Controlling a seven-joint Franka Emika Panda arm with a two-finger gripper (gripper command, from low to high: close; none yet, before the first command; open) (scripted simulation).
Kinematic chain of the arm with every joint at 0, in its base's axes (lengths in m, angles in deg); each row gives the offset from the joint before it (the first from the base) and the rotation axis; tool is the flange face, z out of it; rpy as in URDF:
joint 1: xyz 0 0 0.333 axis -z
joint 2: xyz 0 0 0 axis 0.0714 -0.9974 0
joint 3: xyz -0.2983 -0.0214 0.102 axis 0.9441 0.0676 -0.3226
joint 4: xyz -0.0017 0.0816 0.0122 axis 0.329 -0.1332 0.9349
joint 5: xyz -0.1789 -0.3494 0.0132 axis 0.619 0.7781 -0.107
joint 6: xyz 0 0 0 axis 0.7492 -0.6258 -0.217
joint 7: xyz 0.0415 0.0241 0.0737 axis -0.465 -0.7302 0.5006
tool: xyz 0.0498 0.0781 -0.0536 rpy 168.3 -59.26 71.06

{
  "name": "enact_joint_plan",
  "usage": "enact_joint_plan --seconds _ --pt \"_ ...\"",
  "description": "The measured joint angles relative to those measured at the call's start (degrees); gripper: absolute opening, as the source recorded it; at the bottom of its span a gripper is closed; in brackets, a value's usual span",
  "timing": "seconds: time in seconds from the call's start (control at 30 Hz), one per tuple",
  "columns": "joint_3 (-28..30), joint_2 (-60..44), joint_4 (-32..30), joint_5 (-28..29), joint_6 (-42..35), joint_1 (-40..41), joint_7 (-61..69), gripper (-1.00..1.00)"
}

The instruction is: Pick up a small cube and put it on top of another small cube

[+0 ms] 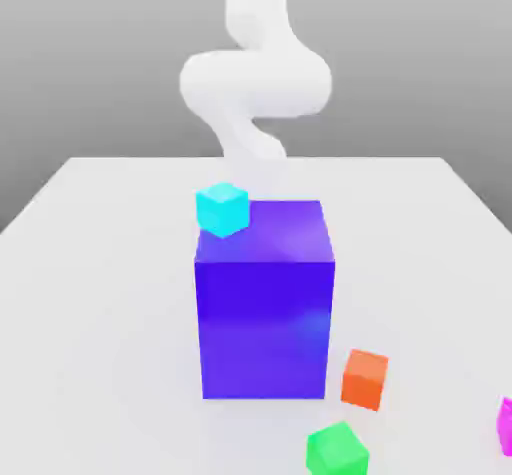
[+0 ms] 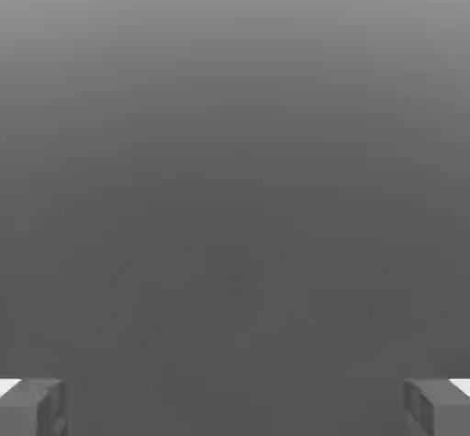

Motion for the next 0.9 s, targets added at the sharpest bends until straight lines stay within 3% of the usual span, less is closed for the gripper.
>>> enact_joint_plan --seconds 0.5,0.9 --pt "-5.4 -31.5 2.5 1.9 8.1 -10.8 18.6 0.0" --pt "-10.4 -56.7 4.5 6.9 14.4 -18.6 30.7 0.0"
